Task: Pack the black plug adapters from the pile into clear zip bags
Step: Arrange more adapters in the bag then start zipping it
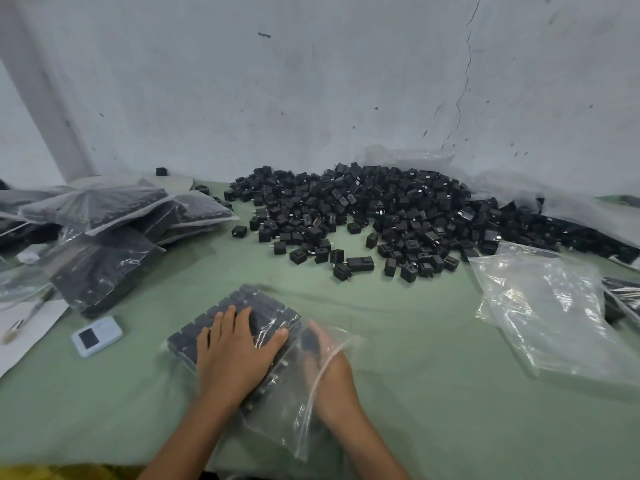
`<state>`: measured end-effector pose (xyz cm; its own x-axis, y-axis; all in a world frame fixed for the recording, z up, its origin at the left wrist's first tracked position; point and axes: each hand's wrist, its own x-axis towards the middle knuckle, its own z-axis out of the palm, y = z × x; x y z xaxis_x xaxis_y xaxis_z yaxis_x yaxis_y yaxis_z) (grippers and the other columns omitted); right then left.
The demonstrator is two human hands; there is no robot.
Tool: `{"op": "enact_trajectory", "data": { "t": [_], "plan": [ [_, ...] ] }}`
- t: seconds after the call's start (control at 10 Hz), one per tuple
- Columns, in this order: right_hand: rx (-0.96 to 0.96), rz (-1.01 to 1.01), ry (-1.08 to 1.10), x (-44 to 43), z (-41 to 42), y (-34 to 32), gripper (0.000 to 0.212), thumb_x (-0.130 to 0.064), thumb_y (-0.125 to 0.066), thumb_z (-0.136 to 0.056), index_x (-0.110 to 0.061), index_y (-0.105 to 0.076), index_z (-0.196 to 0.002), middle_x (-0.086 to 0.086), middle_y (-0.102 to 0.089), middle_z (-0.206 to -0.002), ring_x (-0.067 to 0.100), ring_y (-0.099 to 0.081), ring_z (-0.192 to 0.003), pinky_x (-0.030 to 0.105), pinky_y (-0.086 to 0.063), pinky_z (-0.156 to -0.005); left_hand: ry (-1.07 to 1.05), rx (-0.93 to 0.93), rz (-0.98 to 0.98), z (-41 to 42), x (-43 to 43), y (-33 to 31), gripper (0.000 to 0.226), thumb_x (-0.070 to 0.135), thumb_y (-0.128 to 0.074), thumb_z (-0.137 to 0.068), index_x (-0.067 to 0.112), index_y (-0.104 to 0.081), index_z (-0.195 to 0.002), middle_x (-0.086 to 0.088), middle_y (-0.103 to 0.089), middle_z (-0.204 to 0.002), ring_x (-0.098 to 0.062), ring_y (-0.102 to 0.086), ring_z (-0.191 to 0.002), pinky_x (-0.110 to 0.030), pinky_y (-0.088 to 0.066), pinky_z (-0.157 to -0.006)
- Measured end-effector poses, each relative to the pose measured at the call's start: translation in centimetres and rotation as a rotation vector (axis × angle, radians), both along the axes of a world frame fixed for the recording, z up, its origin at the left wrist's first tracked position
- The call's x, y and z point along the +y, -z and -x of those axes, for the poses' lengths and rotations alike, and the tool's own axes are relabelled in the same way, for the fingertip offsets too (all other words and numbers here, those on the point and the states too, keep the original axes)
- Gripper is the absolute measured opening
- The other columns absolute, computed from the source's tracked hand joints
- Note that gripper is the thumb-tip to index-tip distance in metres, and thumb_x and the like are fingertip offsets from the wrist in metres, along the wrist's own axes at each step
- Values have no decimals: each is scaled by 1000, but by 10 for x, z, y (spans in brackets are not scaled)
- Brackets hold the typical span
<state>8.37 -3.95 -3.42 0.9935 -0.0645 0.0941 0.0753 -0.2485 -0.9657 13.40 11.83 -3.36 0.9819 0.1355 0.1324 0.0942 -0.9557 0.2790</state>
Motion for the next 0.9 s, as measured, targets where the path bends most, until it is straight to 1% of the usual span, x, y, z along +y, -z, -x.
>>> {"op": "enact_trajectory", "data": {
  "t": [0.1, 0.2, 0.3, 0.4, 0.5, 0.6, 0.7, 0.8, 0.9],
  "plan": [
    [-12, 83, -62, -5, -5, -3, 25, -3, -51, -98, -21, -62, -112, -1, -66, -109, 9, -63, -103, 23, -50, -92, -4, -6, 2, 0, 1, 0, 101, 92, -17, -77, 29, -25, -155, 0, -18, -166, -20, -12, -153, -44, -8, -123],
    [1, 95, -98, -8, -8, -3, 20, -3, -50, -95, -14, -64, -105, 5, -66, -95, 19, -63, -87, 28, -52, -79, -7, 1, 2, -1, -1, -1, 102, 92, -17, -75, 29, -26, -155, 0, -18, -165, -21, -13, -152, -45, -7, -123],
    [-47, 58, 29, -3, -7, -4, 23, -13, -52, -100, -31, -65, -104, -13, -66, -91, -1, -62, -81, 10, -47, -72, -5, 19, 4, -2, -1, -3, 103, 94, -20, -74, 30, -24, -155, -1, -17, -166, -21, -12, -153, -46, -6, -124],
    [-50, 113, 108, 10, -7, -1, 28, -18, -49, -103, -33, -57, -125, -17, -64, -112, -4, -61, -102, 12, -47, -89, -1, 21, -3, -2, -1, -2, 103, 93, -20, -75, 30, -23, -156, -1, -16, -166, -21, -11, -153, -46, -6, -124],
    [70, 149, 47, 15, -9, 4, 37, -21, -42, -105, -24, -43, -142, -5, -52, -136, 16, -50, -126, 24, -38, -105, 6, 17, -3, -2, 0, -2, 103, 93, -18, -76, 29, -22, -156, -1, -16, -166, -21, -10, -153, -45, -6, -124],
    [44, 247, 57, 8, -14, 7, 40, -14, -42, -104, -17, -45, -144, 6, -47, -144, 24, -40, -137, 13, -27, -107, 10, 8, -11, -1, 0, -1, 104, 94, -14, -75, 29, -22, -156, -1, -16, -166, -21, -10, -153, -45, -6, -123],
    [-9, 340, 64, 8, -14, 5, 42, -11, -47, -101, -19, -49, -143, 2, -55, -129, 28, -47, -130, 11, -34, -102, 8, 3, -16, 0, 0, 0, 105, 94, -11, -75, 29, -21, -157, -1, -16, -166, -21, -11, -153, -45, -7, -123],
    [-96, 272, 112, 10, -11, 6, 30, -29, -51, -102, -27, -57, -131, -6, -64, -119, 8, -60, -109, 24, -48, -98, 12, 2, -16, 0, 1, 0, 107, 95, -11, -74, 29, -22, -157, -1, -17, -166, -21, -11, -153, -45, -8, -124],
    [-112, 208, 170, 11, -9, 8, 17, -43, -52, -99, -36, -60, -113, -16, -65, -96, -6, -61, -89, 16, -51, -80, 13, 11, -22, -1, 1, 0, 109, 96, -9, -72, 29, -20, -157, -1, -16, -166, -21, -11, -153, -45, -7, -123]
  ]
}}
